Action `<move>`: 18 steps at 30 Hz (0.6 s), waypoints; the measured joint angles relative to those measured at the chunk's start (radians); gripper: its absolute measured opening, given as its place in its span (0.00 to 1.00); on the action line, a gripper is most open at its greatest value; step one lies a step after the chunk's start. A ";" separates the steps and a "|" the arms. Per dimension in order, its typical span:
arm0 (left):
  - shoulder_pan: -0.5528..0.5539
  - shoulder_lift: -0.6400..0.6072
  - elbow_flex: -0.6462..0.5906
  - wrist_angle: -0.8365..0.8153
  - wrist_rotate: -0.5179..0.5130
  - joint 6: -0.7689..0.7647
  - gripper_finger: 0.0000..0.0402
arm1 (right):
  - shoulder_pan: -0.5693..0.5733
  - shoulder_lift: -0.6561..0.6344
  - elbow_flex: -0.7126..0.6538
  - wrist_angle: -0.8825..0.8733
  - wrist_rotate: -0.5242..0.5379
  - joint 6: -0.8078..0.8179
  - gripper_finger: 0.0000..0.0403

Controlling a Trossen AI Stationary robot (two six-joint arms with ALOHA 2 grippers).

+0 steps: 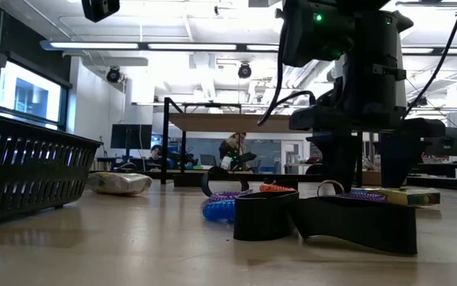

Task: Pick & Place Office Desk Supplies
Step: Put the crayon box into the left black basket

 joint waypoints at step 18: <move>0.000 0.000 0.000 0.001 -0.002 0.000 0.49 | 0.000 -0.007 -0.003 -0.004 0.001 -0.073 0.51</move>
